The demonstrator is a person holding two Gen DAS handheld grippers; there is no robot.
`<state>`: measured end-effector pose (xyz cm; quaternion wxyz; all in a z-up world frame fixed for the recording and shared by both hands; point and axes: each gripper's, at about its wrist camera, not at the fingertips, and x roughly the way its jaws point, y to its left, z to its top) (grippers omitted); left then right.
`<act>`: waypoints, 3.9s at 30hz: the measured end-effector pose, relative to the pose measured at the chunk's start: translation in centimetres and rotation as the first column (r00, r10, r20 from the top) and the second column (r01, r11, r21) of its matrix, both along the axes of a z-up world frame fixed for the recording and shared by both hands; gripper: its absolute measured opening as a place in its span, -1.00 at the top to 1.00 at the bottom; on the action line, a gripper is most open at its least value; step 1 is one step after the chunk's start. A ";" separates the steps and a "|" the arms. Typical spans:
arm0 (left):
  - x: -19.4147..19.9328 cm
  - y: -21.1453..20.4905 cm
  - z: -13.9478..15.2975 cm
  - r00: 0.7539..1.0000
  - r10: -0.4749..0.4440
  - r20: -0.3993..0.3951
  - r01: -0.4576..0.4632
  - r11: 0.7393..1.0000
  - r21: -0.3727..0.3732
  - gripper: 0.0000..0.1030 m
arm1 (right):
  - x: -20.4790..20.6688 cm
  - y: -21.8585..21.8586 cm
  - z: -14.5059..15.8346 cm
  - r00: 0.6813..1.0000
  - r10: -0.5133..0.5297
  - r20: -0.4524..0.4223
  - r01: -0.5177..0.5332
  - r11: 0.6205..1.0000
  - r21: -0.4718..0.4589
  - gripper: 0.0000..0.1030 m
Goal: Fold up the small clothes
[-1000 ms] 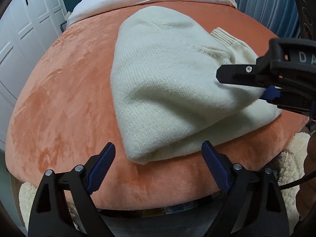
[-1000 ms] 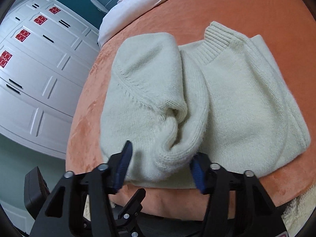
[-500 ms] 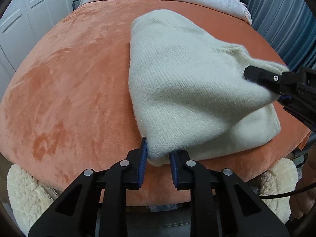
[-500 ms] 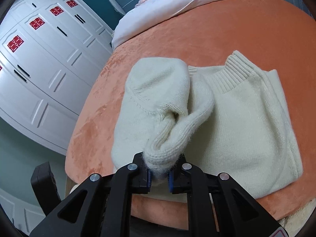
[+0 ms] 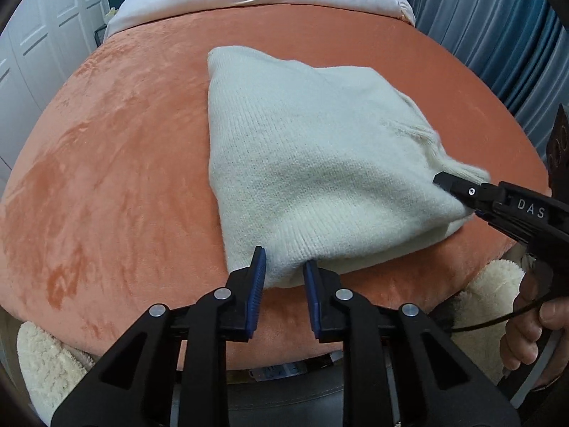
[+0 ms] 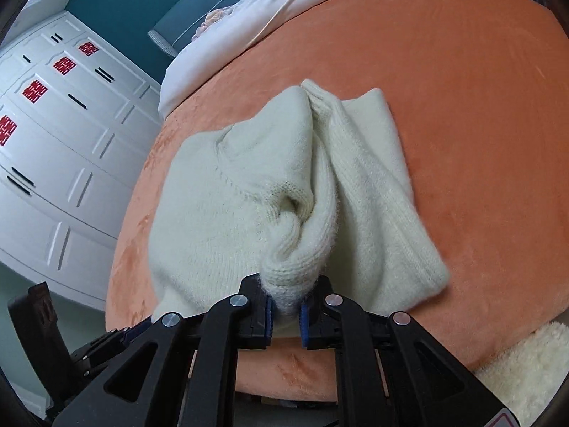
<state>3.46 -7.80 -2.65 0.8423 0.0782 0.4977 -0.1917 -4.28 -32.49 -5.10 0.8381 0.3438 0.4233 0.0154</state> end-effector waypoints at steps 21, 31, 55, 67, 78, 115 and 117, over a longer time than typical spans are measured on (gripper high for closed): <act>-0.6 3.8 1.6 0.996 0.090 -0.030 -0.090 0.996 -0.015 0.46 | -0.3 0.1 11.5 0.962 -0.014 0.273 0.057 0.987 -0.151 0.79; -0.1 3.6 0.7 0.994 0.104 -0.029 -0.103 0.994 0.032 0.46 | -2.1 -4.9 -1.3 0.991 -0.124 -0.050 0.125 0.992 0.002 0.78; 0.4 2.9 3.5 0.991 0.131 -0.007 -0.132 0.990 -0.060 0.18 | -2.0 -4.2 -0.2 0.999 -0.027 -0.028 0.022 0.984 -0.175 0.79; 2.5 -1.6 2.7 0.996 0.084 0.012 -0.084 0.996 -0.004 -0.24 | -6.0 -2.8 4.1 0.993 -0.102 0.053 0.114 0.947 -0.300 0.45; 3.9 2.1 1.0 0.983 0.181 -0.040 -0.181 0.983 0.008 -0.31 | 3.8 7.5 5.1 0.961 0.274 0.026 -0.259 0.932 -0.254 0.70; 7.1 -4.2 -0.3 0.973 0.151 -0.176 -0.172 0.979 -0.110 -0.72 | -1.2 -5.0 -1.6 0.987 -0.088 -0.134 0.066 0.985 -0.162 -0.47; 7.5 -4.6 -0.7 0.970 0.155 -0.186 -0.177 0.978 -0.106 -0.77 | -0.3 -5.3 -2.2 0.987 -0.091 -0.131 0.075 0.990 -0.116 -0.53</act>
